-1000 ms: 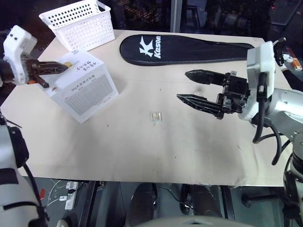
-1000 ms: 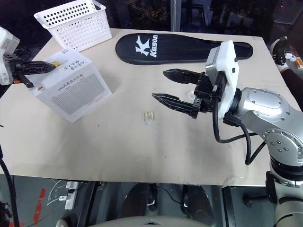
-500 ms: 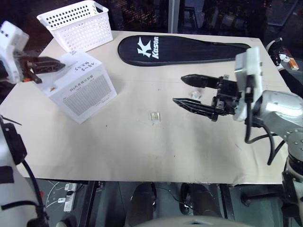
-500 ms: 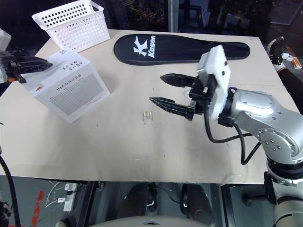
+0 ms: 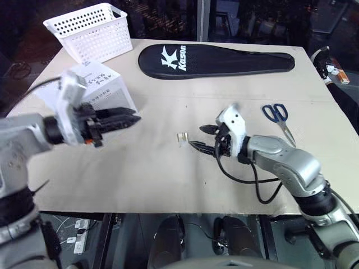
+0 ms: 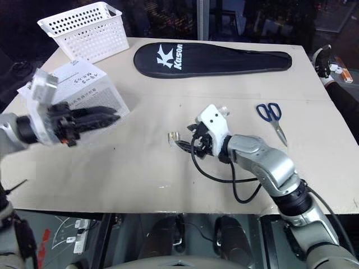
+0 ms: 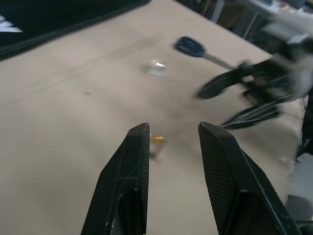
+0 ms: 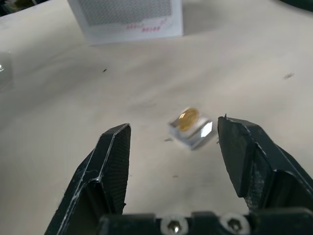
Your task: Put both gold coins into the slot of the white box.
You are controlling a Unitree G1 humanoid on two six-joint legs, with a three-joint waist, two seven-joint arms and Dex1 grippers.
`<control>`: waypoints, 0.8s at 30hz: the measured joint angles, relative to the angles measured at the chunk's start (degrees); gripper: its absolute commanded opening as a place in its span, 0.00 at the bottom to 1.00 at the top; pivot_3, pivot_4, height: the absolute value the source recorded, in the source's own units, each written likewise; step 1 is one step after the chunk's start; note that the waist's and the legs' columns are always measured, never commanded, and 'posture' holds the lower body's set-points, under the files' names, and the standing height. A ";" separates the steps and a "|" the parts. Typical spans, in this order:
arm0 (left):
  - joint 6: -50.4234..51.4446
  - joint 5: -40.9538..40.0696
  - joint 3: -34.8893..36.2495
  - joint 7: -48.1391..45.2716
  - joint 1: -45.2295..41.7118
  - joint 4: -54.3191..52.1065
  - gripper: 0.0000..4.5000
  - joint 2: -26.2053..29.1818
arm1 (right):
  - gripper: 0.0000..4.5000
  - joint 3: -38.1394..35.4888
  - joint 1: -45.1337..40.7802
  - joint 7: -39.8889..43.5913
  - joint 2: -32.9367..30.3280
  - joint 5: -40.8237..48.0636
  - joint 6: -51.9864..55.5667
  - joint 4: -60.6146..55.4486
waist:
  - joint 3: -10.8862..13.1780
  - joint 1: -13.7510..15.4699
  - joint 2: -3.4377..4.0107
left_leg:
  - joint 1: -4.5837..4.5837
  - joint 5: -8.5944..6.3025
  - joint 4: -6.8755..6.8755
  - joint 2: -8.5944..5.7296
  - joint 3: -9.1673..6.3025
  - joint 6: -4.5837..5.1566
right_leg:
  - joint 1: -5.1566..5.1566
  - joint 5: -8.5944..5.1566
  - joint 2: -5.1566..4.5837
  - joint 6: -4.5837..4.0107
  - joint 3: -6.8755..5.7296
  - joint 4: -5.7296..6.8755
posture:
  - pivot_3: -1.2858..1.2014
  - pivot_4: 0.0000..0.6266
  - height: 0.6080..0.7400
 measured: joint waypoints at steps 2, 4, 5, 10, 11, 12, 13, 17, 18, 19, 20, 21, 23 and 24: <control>-1.41 -1.68 1.15 2.15 4.98 -4.25 0.35 -2.11 | 0.68 0.88 -1.66 -1.43 3.39 -2.25 0.15 3.78 | -0.03 -0.16 -0.03 | 0.04 -0.01 0.03 0.10 -0.13 0.02 | 0.11 0.07 0.00 -0.12 -0.03 0.00 | 0.52 0.24 1.00; -2.06 -2.28 1.35 3.51 7.70 -5.26 0.35 -2.08 | 0.68 0.98 -2.55 -2.47 5.59 -4.17 0.48 6.93 | -0.02 0.11 -0.01 | 0.03 0.02 0.03 0.10 -0.25 -0.01 | 0.14 0.13 0.00 -0.23 -0.15 0.01 | 0.52 0.24 1.00; -2.60 -2.53 1.69 4.04 8.36 -5.39 0.35 -2.01 | 0.68 1.00 -2.79 -2.77 6.18 -4.82 0.58 8.22 | -0.03 0.31 -0.02 | 0.03 0.03 0.03 0.10 -0.29 -0.03 | 0.16 0.15 0.00 -0.27 -0.19 0.00 | 0.52 0.24 1.00; -9.43 -1.93 1.76 5.31 13.90 -5.72 0.35 -1.38 | 0.68 1.17 -4.55 -3.64 11.32 -9.04 0.50 15.18 | -0.03 0.68 0.05 | -0.03 0.03 0.01 0.11 -0.29 -0.05 | 0.14 0.22 -0.01 -0.40 -0.40 -0.06 | 0.52 0.24 1.00; -10.40 -1.92 1.70 5.40 14.67 -5.71 0.35 -1.07 | 0.68 1.16 -4.71 -3.68 11.94 -9.56 0.50 15.70 | -0.03 0.73 0.05 | -0.04 0.04 0.00 0.12 -0.29 -0.07 | 0.13 0.22 -0.01 -0.40 -0.40 -0.08 | 0.52 0.24 1.00; -11.38 -1.92 1.65 5.59 15.40 -5.71 0.35 -0.73 | 0.62 1.13 -4.77 -3.69 12.58 -10.22 0.50 16.15 | -0.03 0.77 0.05 | -0.04 0.06 -0.02 0.11 -0.29 -0.10 | 0.13 0.22 -0.02 -0.41 -0.41 -0.10 | 0.52 0.24 1.00; -12.24 -1.94 1.63 5.72 15.74 -5.71 0.35 -0.61 | 0.56 1.08 -4.84 -3.72 13.07 -10.70 0.52 16.70 | -0.03 0.85 0.05 | -0.06 0.06 -0.02 0.11 -0.30 -0.10 | 0.13 0.22 -0.02 -0.41 -0.44 -0.10 | 0.52 0.24 1.00; -14.57 -2.14 1.30 5.78 17.80 -5.72 0.35 -0.06 | 0.32 1.01 -4.83 -3.74 13.75 -12.10 0.75 17.68 | -0.02 0.80 0.08 | -0.06 0.04 -0.04 0.12 -0.30 -0.09 | 0.12 0.22 -0.04 -0.41 -0.46 -0.12 | 0.52 0.24 1.00; -15.16 -2.26 1.10 5.79 18.07 -5.72 0.35 0.23 | 0.32 0.98 -4.83 -3.72 13.86 -12.60 0.82 17.72 | -0.02 0.82 0.08 | -0.06 0.02 -0.05 0.12 -0.32 -0.07 | 0.11 0.21 -0.04 -0.42 -0.49 -0.12 | 0.52 0.24 1.00; -15.61 -2.51 0.96 5.79 18.26 -5.72 0.35 0.53 | 0.32 0.95 -4.83 -3.68 14.10 -12.84 0.89 17.72 | -0.02 0.80 0.08 | -0.06 0.01 -0.06 0.13 -0.32 -0.05 | 0.11 0.21 -0.04 -0.42 -0.49 -0.12 | 0.52 0.24 1.00; -16.21 -2.71 0.87 5.74 18.39 -5.73 0.35 0.72 | 0.32 0.94 -4.83 -3.63 14.31 -12.99 1.01 17.72 | -0.01 0.78 0.09 | -0.06 0.00 -0.06 0.13 -0.33 -0.05 | 0.11 0.21 -0.04 -0.42 -0.50 -0.12 | 0.52 0.24 1.00; -16.83 -2.73 0.73 5.73 18.62 -5.72 0.35 1.10 | 0.32 0.92 -4.83 -3.56 14.54 -13.18 1.11 17.72 | -0.01 0.77 0.09 | -0.06 0.00 -0.07 0.14 -0.33 -0.05 | 0.10 0.20 -0.03 -0.42 -0.50 -0.12 | 0.52 0.24 1.00; -17.34 -2.87 0.29 5.74 18.77 -5.72 0.35 1.78 | 0.32 0.79 -4.83 -3.40 14.62 -13.45 1.27 17.72 | 0.01 0.79 0.12 | -0.06 -0.01 -0.08 0.14 -0.32 -0.07 | 0.10 0.20 -0.03 -0.42 -0.50 -0.13 | 0.52 0.24 1.00; -17.53 -2.95 0.09 5.76 18.88 -5.72 0.35 1.93 | 0.32 0.67 -4.83 -3.33 14.62 -13.56 1.36 17.72 | 0.02 0.79 0.13 | -0.06 -0.02 -0.09 0.14 -0.31 -0.07 | 0.10 0.20 -0.04 -0.42 -0.49 -0.14 | 0.52 0.24 1.00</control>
